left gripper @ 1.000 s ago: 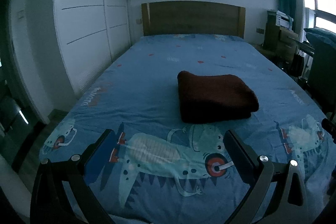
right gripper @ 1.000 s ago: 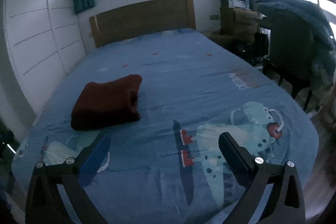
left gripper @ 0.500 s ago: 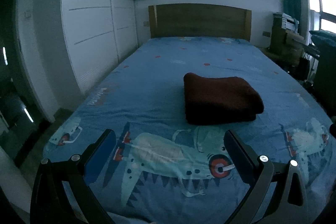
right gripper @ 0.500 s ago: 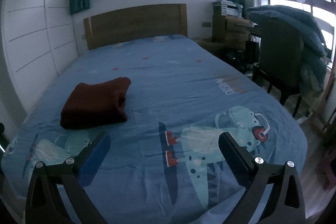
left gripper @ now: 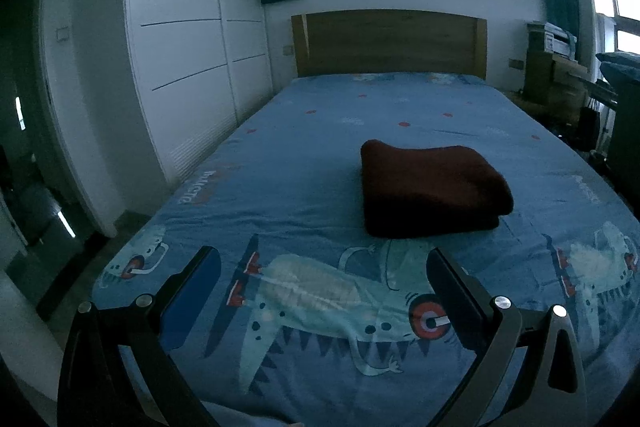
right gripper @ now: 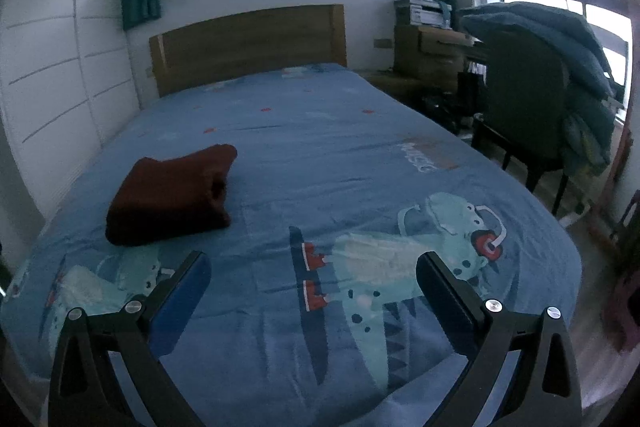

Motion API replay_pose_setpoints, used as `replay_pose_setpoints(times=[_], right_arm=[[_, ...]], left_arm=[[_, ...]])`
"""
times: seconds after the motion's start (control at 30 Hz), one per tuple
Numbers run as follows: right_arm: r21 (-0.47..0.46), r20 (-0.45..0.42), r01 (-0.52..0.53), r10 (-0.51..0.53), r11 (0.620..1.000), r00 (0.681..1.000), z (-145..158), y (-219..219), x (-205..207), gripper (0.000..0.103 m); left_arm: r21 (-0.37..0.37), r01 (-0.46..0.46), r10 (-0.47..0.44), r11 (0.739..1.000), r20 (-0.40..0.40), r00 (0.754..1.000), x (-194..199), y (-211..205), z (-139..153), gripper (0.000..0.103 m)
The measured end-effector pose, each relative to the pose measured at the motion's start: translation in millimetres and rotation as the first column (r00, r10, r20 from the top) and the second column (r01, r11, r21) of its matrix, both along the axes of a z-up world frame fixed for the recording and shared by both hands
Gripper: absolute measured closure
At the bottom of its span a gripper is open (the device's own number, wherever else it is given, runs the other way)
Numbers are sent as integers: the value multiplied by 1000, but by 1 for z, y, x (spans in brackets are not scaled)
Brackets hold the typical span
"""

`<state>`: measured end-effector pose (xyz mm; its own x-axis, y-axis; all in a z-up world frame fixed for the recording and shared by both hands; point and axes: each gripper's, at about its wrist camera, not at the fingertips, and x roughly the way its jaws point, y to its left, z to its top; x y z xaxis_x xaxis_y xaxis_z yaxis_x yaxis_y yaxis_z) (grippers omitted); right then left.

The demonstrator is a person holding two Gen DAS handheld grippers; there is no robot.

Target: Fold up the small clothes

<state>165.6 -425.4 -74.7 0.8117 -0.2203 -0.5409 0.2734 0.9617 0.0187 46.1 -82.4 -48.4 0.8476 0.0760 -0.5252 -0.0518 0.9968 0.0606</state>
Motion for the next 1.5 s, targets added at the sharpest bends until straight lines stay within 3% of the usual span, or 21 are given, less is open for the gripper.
replay_pose_setpoints(times=[1.5], right_arm=[[-27, -7, 27, -27, 999, 1000, -2, -6, -2, 0]], left_arm=[[1, 12, -12, 1000, -18, 1000, 7, -9, -9, 1]])
